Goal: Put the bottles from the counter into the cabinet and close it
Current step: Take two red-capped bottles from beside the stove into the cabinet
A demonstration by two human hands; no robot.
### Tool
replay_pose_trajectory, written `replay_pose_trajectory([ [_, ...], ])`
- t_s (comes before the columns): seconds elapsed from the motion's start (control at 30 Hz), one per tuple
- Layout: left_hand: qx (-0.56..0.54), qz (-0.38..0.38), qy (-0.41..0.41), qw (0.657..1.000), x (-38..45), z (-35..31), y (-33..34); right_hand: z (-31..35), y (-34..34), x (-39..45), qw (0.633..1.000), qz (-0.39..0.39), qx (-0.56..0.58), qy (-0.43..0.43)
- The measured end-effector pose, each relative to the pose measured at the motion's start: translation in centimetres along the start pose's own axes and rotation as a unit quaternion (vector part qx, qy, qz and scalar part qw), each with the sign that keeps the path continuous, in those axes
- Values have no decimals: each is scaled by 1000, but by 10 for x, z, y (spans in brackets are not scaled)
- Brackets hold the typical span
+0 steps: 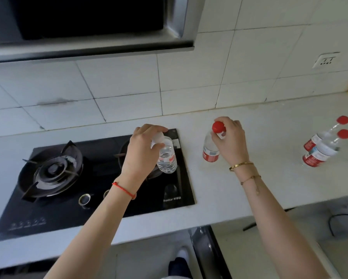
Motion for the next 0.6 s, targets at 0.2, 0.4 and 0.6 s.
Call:
replay_pose_trajectory([
  [0.2, -3, -6, -15, 1000, -97, 19, -68, 94, -6, -108, 999, 23, 28, -13],
  [0.4, 20, 1, -42, 999, -206, 48, -138, 178, 10, -229, 997, 60, 48, -5],
  [0.6, 31, -2, -90, 995, -307, 81, -195, 234, 39, -331, 990, 127, 56, -14],
])
Point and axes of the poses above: each hand's wrist, its own x-axis towards the middle knuckle, its own y-axis out of the palm, z = x × y, the point moved 7 cm from there along x, towards the middle knuckle, and after that the axes turned 8 degrees about -x, right-handed, at the moved point
